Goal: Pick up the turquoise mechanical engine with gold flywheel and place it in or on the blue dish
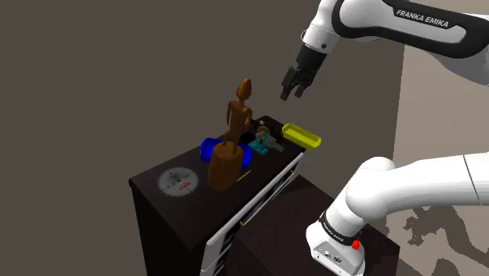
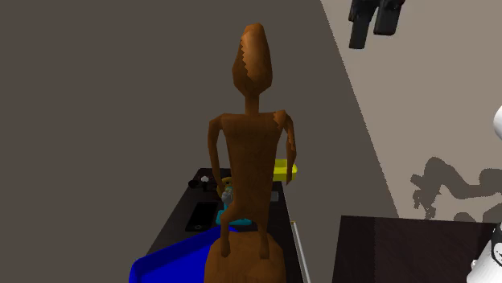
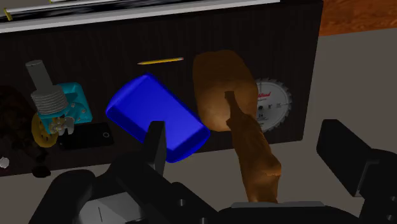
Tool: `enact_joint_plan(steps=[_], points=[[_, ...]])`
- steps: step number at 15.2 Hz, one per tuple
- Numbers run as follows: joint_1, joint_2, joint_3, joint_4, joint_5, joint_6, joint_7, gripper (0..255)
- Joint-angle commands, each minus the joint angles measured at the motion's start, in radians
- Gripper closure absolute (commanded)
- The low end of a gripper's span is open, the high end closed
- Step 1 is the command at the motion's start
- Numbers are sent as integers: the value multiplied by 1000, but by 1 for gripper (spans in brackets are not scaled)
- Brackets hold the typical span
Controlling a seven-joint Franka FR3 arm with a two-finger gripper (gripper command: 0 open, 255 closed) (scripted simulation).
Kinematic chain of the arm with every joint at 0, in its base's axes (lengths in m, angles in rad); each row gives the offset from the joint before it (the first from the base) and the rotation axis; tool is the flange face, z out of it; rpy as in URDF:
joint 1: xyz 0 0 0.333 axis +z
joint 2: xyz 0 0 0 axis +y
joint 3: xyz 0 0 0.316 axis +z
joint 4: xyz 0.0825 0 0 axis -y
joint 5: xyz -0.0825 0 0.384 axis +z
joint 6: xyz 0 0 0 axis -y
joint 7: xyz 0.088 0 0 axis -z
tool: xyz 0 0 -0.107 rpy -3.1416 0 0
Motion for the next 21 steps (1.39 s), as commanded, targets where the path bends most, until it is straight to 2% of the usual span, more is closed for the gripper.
enact_joint_plan(steps=[1, 11, 21], points=[[0, 0, 0, 0, 0, 0, 0, 0], [-63, 201, -93, -87, -50, 274, -60, 0], [-112, 492, -189, -60, -52, 525, -128, 0]])
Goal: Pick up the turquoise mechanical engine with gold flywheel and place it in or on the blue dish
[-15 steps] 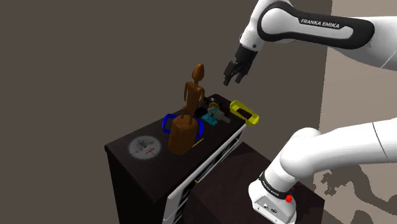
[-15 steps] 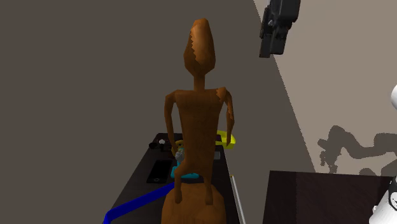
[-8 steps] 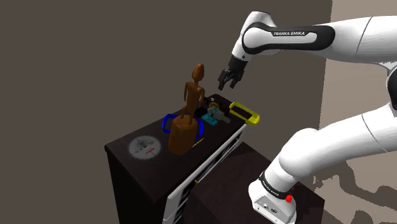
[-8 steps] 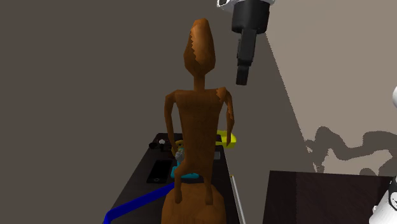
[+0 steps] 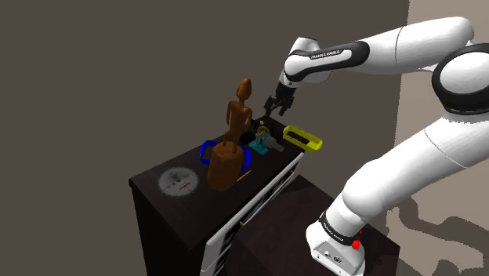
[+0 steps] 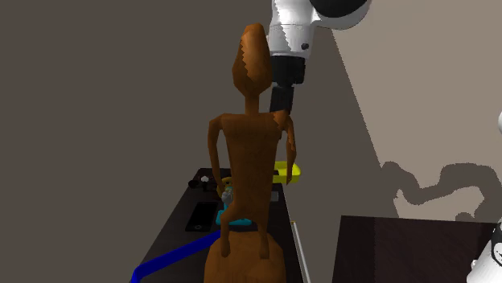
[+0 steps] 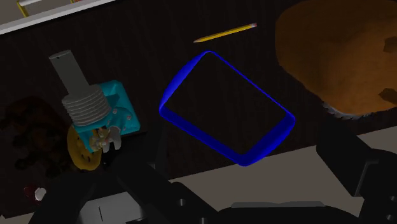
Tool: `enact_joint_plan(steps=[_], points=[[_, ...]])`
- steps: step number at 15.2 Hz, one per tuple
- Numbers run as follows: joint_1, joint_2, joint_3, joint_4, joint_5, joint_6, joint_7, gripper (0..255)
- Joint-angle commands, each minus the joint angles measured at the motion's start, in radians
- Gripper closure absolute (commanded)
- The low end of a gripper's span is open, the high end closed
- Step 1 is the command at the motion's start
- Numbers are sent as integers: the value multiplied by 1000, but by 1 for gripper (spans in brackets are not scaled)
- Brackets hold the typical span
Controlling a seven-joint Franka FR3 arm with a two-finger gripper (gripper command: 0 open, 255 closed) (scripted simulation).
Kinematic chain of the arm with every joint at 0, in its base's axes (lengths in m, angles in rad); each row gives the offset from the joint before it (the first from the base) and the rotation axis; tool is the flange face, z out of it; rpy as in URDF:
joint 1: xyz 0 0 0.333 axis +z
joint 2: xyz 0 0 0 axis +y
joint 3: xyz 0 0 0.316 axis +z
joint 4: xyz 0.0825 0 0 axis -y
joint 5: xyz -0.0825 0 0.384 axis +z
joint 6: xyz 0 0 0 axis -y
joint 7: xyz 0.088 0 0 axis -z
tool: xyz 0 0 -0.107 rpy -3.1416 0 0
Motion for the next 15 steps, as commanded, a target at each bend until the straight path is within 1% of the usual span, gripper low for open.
enact_joint_plan(steps=[1, 8, 15], points=[[-9, 67, -19, 15, 7, 50, -17, 0], [-41, 308, -74, 110, 67, 182, -89, 0], [-100, 559, -92, 258, 162, 264, -170, 0]])
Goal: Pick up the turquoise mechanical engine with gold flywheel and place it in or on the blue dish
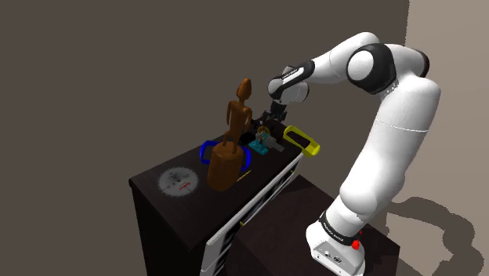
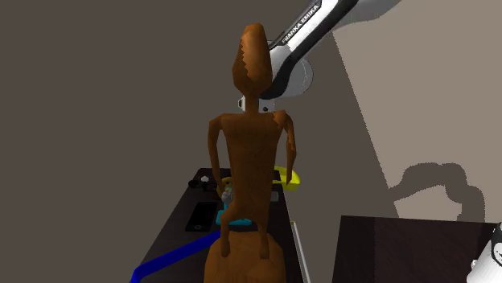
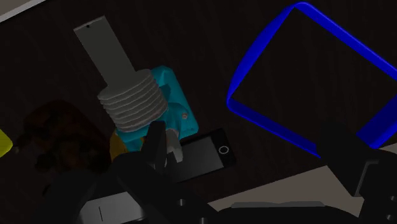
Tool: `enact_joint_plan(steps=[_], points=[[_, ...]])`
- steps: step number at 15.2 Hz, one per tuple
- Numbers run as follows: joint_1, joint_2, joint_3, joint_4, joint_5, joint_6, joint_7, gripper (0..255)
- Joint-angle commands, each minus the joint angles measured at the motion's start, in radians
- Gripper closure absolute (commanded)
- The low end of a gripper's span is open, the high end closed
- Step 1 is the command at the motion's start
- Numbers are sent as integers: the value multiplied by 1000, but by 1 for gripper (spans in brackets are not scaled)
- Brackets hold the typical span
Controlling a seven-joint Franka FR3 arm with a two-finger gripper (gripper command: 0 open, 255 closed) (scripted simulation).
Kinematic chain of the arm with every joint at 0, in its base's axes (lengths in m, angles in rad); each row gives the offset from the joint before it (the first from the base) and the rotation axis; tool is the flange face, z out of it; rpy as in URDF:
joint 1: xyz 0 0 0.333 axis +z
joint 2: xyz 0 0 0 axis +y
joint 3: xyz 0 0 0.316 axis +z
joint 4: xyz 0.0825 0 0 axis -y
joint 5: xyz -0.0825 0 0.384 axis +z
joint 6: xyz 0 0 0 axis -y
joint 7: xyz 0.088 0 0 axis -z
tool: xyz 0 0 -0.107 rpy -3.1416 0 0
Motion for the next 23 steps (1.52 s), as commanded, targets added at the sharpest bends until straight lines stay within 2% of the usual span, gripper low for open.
enact_joint_plan(steps=[1, 12, 23], points=[[-23, 78, -1, 56, 30, 17, -25, 0], [-166, 476, 24, 409, 133, 37, -84, 0], [-181, 558, 45, 438, 152, 91, -95, 0]])
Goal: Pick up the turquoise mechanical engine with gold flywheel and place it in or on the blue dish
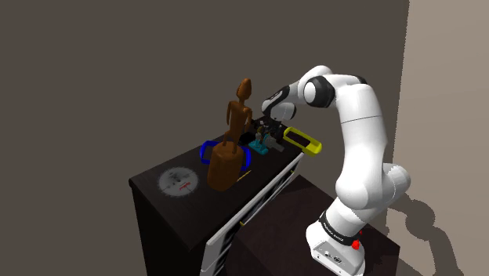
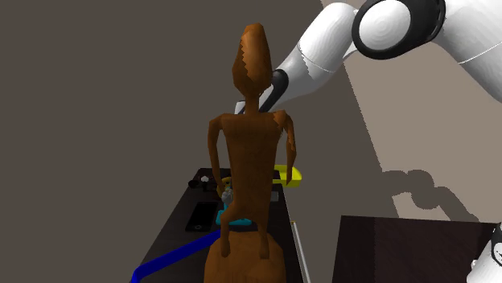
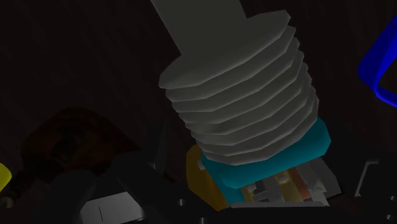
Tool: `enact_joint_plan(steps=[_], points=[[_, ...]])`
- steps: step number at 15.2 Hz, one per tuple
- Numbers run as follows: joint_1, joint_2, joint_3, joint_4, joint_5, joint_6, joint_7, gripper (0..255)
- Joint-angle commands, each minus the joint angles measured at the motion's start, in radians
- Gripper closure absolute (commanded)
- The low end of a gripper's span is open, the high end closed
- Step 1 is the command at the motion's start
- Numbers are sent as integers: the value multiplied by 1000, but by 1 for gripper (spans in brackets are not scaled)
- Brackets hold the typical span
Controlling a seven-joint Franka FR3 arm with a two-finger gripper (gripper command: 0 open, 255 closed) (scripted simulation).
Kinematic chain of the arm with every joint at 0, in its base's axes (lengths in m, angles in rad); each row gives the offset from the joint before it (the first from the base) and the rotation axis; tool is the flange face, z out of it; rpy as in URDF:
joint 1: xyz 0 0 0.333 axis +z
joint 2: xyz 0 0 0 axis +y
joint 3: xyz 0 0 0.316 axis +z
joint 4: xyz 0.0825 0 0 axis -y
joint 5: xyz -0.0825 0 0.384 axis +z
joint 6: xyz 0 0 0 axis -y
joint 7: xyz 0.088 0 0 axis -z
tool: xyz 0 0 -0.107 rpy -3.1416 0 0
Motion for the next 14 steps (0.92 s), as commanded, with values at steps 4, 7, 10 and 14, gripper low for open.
enact_joint_plan(steps=[4, 7, 10, 14], points=[[-1, 3, 1, 3, 1, 1, -1, 0], [-1, 3, 1, 3, 1, 1, -1, 255], [-1, 4, 1, 2, 1, 2, 0, 255], [-1, 3, 1, 2, 1, 1, 0, 255]])
